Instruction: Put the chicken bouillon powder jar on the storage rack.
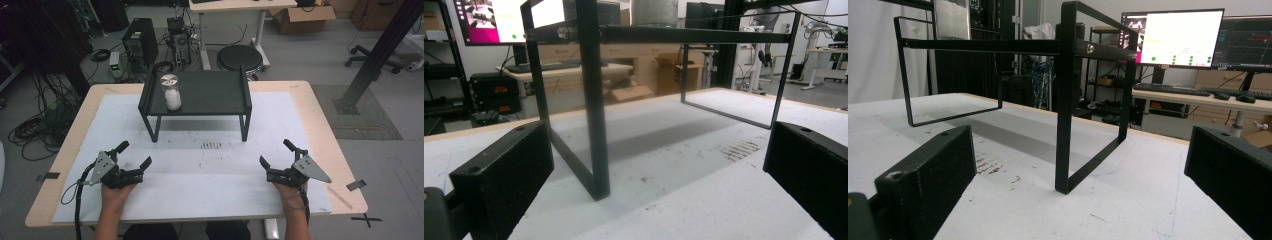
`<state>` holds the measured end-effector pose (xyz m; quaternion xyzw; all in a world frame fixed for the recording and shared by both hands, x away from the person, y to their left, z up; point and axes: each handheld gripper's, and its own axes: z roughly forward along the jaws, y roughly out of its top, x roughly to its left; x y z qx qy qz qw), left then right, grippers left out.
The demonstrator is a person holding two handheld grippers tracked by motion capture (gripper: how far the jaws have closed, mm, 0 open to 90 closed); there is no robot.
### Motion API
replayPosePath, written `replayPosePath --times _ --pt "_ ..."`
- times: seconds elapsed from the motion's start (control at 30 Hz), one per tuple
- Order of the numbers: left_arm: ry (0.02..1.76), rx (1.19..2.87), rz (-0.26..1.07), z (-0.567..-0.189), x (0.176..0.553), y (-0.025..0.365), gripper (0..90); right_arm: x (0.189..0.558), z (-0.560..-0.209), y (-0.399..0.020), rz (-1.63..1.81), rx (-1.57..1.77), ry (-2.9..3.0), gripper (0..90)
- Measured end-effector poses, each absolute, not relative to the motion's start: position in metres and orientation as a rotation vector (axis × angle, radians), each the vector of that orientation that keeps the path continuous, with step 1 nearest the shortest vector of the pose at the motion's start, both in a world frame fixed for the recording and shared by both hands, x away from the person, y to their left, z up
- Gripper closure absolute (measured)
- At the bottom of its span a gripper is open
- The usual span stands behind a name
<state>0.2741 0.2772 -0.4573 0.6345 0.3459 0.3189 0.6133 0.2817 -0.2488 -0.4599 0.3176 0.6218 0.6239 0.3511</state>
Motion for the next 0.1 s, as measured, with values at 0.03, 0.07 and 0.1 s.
replayPosePath --times 0.03,0.07,0.1 --pt "0.797 1.462 0.736 -0.4573 0.2741 0.2771 0.2 0.2817 -0.4599 -0.2490 1.616 0.823 1.609 0.0" --pt "0.796 1.462 0.737 -0.4573 0.2740 0.2772 0.2 0.2817 -0.4599 -0.2490 1.616 0.823 1.609 0.0" --pt "0.795 1.463 0.739 -0.4573 0.2739 0.2772 0.2 0.2815 -0.4599 -0.2491 1.617 0.823 1.608 0.0"
